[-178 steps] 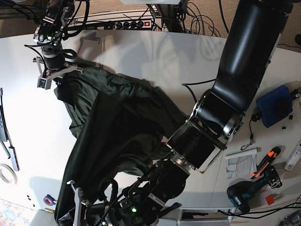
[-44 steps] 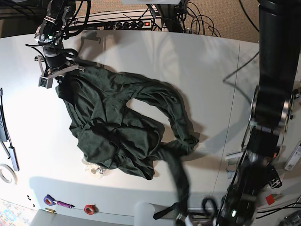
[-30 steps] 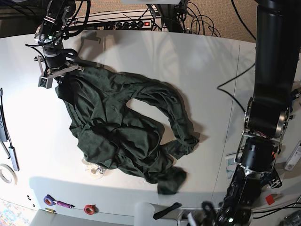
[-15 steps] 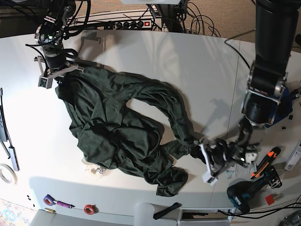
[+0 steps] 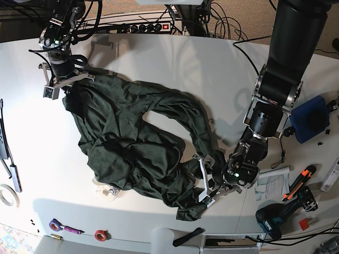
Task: Layout the t-shirt on the table in an organized manner, then fold the t-shirt properly
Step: 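Grasp a sleeve end of the shirt with the left gripper, then drag the sleeve with the left gripper away from the shirt body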
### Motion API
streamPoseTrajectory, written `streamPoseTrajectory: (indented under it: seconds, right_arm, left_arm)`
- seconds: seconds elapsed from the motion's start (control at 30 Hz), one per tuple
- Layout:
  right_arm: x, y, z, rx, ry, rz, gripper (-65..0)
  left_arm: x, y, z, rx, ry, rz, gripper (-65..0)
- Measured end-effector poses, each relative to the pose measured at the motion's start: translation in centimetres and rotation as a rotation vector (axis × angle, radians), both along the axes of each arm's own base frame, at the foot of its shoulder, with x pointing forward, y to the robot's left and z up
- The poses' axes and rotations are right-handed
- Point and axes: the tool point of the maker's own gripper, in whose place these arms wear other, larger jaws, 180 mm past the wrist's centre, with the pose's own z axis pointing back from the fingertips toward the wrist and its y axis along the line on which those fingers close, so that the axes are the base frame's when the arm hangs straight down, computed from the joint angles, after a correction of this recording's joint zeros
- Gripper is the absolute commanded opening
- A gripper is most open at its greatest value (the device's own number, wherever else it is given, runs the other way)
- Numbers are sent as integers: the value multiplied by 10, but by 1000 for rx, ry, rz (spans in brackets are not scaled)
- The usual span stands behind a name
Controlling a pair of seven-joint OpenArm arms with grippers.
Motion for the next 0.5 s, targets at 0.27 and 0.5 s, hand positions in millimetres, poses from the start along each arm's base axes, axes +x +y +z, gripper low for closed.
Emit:
streamPoseTrajectory:
  seconds: [0.27, 0.5]
  right_arm:
    - [0, 0, 0, 0, 0, 0, -650]
    - [0, 0, 0, 1, 3, 0, -650]
  left_arm:
    - [-15, 12, -28, 22, -4, 47, -326]
    - [-27, 4, -37, -25, 7, 32, -650]
